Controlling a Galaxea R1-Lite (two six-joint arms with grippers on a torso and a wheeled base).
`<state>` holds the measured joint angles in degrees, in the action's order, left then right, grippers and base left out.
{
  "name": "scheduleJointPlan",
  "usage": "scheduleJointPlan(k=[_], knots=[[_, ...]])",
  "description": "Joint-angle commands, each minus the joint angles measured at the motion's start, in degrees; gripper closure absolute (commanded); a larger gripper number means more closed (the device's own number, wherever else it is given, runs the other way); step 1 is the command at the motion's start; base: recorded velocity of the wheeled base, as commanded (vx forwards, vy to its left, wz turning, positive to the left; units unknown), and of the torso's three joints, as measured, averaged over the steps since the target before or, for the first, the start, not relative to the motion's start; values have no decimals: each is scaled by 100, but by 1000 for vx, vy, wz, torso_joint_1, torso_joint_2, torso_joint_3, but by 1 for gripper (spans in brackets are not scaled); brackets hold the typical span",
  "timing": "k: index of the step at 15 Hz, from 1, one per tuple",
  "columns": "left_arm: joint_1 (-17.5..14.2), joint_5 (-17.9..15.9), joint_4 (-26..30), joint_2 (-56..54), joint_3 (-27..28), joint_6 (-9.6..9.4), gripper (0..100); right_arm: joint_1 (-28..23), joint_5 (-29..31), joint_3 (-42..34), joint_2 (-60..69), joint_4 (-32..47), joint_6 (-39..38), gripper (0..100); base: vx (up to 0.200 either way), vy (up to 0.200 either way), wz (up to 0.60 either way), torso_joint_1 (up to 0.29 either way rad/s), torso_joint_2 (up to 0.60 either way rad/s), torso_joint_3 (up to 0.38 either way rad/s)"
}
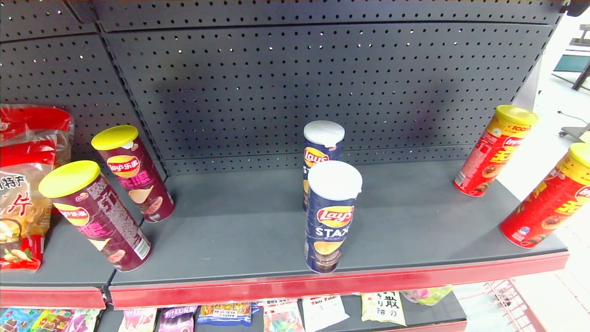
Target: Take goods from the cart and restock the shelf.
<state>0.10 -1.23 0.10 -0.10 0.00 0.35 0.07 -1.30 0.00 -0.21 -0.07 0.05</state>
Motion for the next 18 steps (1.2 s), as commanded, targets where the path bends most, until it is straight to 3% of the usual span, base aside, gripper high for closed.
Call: scheduleJointPlan(k=[1,18], knots=[[-1,0,-1,10,0,9,0,1,-1,0,3,-1,4,0,0,0,0,0,0,0],[-1,0,-1,10,0,0,0,1,-19,0,3,-1,39,0,0,0,0,0,0,0]])
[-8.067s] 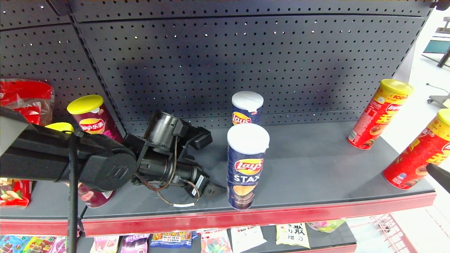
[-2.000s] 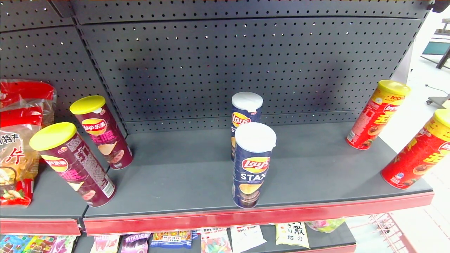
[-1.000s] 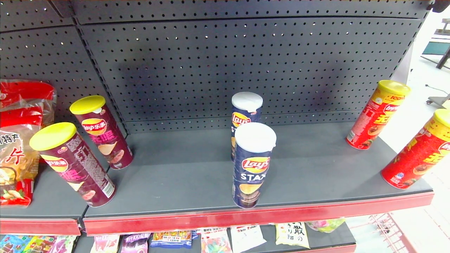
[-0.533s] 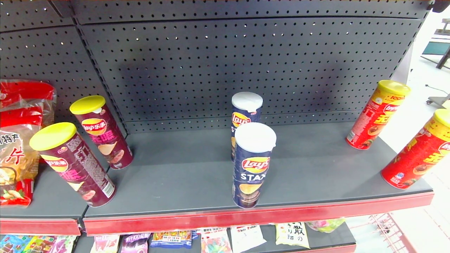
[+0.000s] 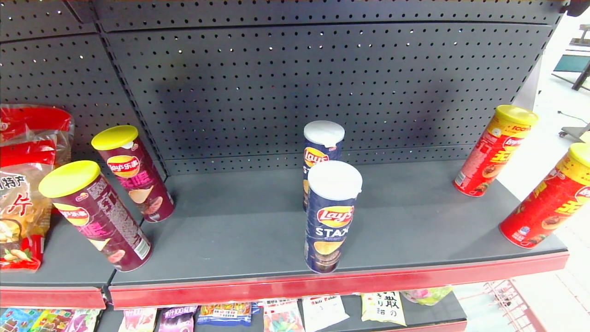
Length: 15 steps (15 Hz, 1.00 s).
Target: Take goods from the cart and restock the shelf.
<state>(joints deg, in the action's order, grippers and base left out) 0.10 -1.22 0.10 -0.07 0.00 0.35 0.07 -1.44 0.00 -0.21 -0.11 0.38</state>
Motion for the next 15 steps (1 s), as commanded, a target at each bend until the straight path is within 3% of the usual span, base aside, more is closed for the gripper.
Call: scheduleJointPlan(k=[1,15], knots=[[-1,-1,-1,7,0,0,0,1,-6,0,3,2,6,0,0,0,0,0,0,0],[-1,-1,-1,7,0,9,0,45,-164,35,-102,64,33,0,0,0,0,0,0,0]])
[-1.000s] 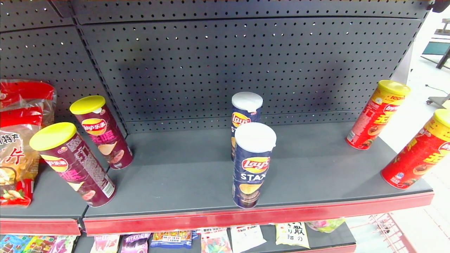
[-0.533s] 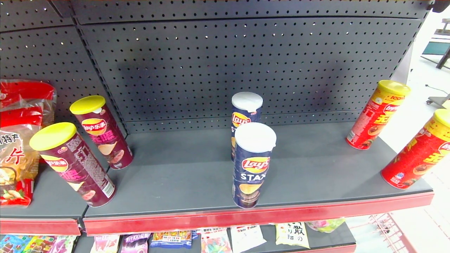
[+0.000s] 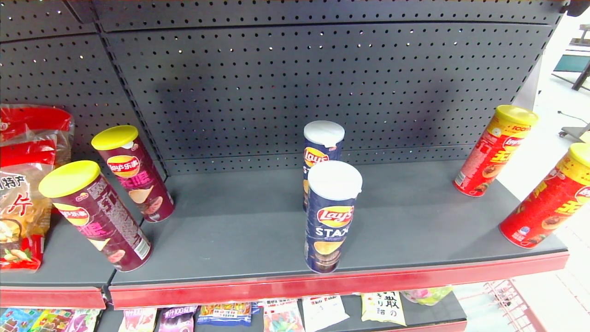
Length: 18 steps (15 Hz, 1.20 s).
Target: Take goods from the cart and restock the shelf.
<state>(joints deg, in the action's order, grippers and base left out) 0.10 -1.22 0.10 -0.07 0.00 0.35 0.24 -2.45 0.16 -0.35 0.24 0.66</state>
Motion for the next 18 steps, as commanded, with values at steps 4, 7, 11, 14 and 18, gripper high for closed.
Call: scheduleJointPlan(k=[4,7,11,14,18], knots=[[-1,-1,-1,7,0,0,0,204,-63,37,-430,64,180,0,0,0,0,0,0,0],[-1,-1,-1,7,0,0,0,-7,-150,248,-641,-7,215,0,0,0,0,0,0,0],[-1,-1,-1,7,0,9,0,477,-1258,2972,-3287,767,725,0,0,0,0,0,0,0],[-1,-1,-1,7,0,9,0,485,-1196,3069,-5915,767,1472,0,0,0,0,0,0,0],[-1,-1,-1,7,0,9,0,1197,-704,3333,-7119,415,1420,0,0,0,0,0,0,0]])
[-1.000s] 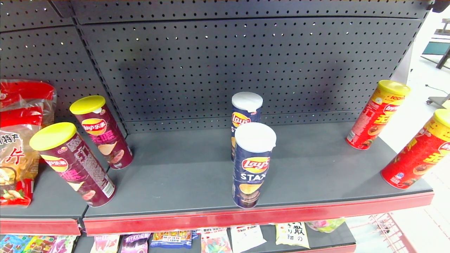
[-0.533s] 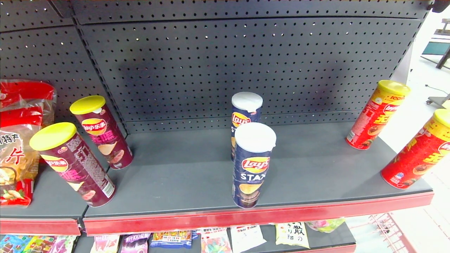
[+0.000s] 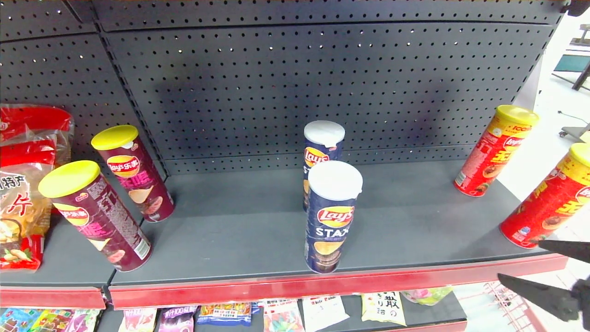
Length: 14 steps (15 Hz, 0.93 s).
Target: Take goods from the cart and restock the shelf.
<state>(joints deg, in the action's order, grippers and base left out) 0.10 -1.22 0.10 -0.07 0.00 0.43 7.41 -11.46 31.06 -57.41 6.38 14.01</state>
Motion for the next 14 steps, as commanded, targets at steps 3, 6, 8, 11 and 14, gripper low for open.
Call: scheduleJointPlan(k=[3,6,8,11,14], knots=[[-1,-1,-1,7,0,1,0,1122,329,128,-2082,-1130,-451,0,0,0,0,0,0,0],[-1,-1,-1,7,0,1,0,1729,329,146,-2477,-1850,-935,0,0,0,0,0,0,0],[-1,-1,-1,7,0,1,0,1966,320,128,-2627,-1930,-1005,0,0,0,0,0,0,0],[8,-1,-1,7,0,1,0,2238,329,181,-2961,-2307,-1146,0,0,0,0,0,0,0],[-1,-1,-1,7,0,1,0,2344,329,286,-3303,-2474,-1155,0,0,0,0,0,0,0]])
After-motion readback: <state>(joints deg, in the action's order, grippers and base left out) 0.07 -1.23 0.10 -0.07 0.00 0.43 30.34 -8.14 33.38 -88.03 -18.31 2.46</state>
